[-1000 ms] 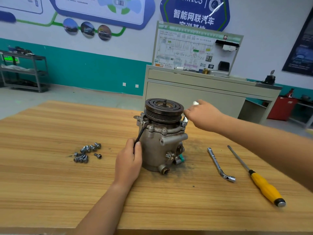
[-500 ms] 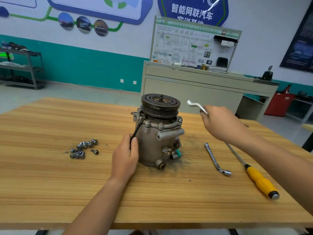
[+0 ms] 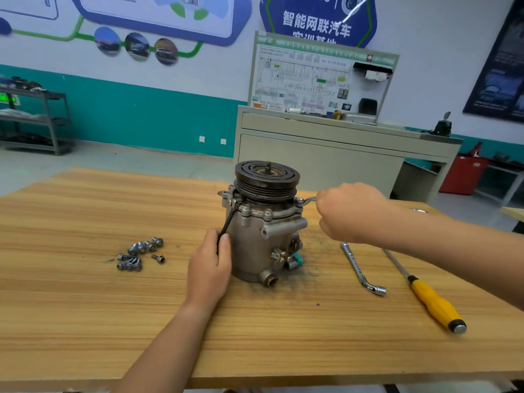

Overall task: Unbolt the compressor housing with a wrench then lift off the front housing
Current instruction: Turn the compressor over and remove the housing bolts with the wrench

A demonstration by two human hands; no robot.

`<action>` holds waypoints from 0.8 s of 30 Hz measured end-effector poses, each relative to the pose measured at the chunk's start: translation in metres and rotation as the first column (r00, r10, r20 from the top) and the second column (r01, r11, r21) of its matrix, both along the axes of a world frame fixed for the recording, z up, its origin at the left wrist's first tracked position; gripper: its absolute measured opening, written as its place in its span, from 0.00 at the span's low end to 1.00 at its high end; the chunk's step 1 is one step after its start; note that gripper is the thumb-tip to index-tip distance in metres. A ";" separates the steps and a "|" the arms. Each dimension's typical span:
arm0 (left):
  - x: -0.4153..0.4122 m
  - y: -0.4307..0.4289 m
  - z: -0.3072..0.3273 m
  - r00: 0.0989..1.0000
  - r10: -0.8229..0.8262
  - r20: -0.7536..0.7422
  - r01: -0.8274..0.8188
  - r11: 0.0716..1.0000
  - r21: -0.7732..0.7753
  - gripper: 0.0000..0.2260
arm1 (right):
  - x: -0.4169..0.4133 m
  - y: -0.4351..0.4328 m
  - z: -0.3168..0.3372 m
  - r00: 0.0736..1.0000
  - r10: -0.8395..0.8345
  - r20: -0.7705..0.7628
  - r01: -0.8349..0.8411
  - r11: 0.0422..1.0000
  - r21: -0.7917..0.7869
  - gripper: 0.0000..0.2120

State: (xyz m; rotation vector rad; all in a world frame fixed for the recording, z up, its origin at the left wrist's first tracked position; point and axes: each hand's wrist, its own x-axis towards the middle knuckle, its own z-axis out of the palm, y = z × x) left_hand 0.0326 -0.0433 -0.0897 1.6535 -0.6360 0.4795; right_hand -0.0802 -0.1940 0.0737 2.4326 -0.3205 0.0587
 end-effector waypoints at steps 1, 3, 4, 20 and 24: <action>0.000 0.000 0.000 1.000 0.001 0.003 -0.001 1.000 0.002 0.08 | -0.001 -0.004 0.002 1.000 0.018 -0.021 -0.018 1.000 -0.004 0.04; 0.000 -0.001 0.000 1.000 -0.002 0.003 0.002 1.000 0.002 0.09 | 0.000 -0.015 0.008 0.996 0.046 -0.075 -0.050 0.997 -0.061 0.05; 0.001 -0.001 0.000 1.000 -0.001 0.003 0.001 1.000 0.003 0.10 | 0.004 -0.022 0.012 0.993 0.055 -0.109 -0.068 0.991 -0.115 0.06; 0.003 -0.004 -0.002 1.000 -0.027 -0.009 0.027 1.000 -0.007 0.08 | 0.021 -0.052 0.001 0.563 -0.247 0.789 -0.489 0.670 0.559 0.12; 0.002 -0.002 -0.002 1.000 -0.019 -0.007 0.019 1.000 -0.005 0.06 | -0.004 -0.026 -0.003 0.905 -0.138 0.403 -0.076 0.878 0.473 0.08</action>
